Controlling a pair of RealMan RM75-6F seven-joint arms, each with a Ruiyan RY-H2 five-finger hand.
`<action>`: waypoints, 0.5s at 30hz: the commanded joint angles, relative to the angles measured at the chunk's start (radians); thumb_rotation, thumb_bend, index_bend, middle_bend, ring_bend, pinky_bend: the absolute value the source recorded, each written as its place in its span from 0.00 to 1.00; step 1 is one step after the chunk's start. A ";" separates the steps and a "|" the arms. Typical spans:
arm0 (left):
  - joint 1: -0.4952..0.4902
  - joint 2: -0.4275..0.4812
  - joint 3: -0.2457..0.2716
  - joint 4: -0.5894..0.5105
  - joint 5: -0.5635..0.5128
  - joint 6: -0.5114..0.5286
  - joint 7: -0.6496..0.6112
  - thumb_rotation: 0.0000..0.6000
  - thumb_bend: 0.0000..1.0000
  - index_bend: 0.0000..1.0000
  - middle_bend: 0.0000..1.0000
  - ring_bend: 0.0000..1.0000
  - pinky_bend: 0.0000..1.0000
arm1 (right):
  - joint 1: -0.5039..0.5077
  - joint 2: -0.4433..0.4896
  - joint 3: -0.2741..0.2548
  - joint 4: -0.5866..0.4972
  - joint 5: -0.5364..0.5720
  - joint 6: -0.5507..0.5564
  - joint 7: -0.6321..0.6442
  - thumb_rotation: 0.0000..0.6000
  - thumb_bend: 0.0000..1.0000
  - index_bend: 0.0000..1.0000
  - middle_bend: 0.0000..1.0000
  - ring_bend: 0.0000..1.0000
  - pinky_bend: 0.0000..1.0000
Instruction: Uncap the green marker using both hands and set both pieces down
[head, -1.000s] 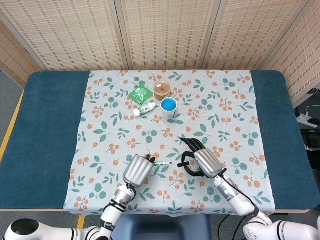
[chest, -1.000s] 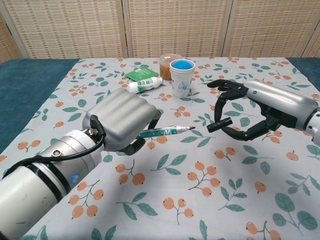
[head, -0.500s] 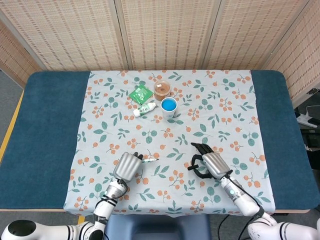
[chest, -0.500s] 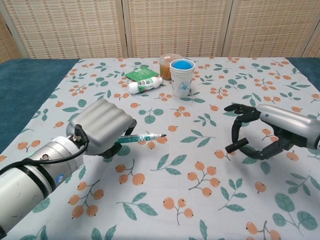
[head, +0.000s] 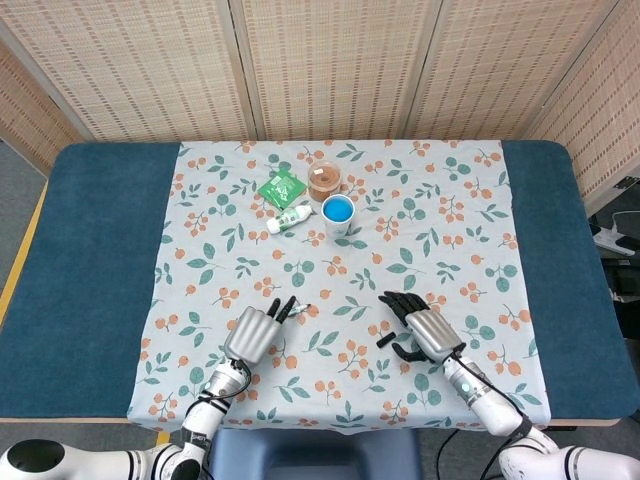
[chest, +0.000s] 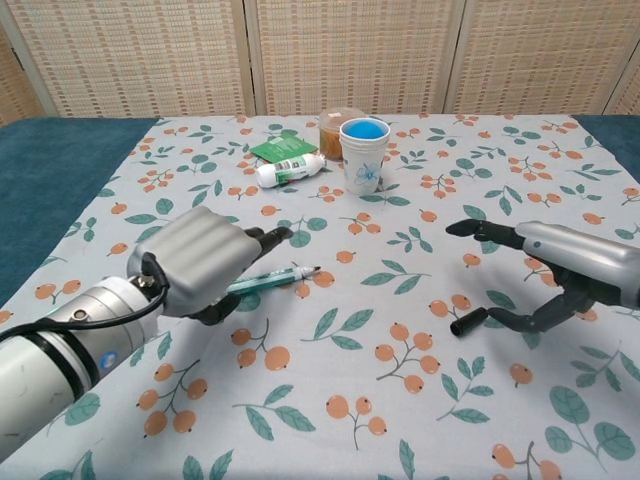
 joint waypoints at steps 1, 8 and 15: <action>0.012 0.043 -0.001 -0.069 0.022 0.023 -0.034 1.00 0.42 0.01 0.17 0.88 1.00 | -0.021 0.050 0.001 -0.054 -0.009 0.045 -0.030 1.00 0.31 0.00 0.00 0.00 0.00; 0.132 0.310 0.042 -0.328 0.184 0.205 -0.282 1.00 0.42 0.00 0.10 0.50 0.80 | -0.162 0.248 -0.053 -0.208 -0.061 0.289 -0.257 1.00 0.29 0.00 0.00 0.00 0.00; 0.385 0.618 0.186 -0.304 0.304 0.456 -0.845 1.00 0.42 0.00 0.06 0.10 0.30 | -0.377 0.320 -0.078 -0.222 -0.074 0.612 -0.360 1.00 0.27 0.00 0.00 0.00 0.00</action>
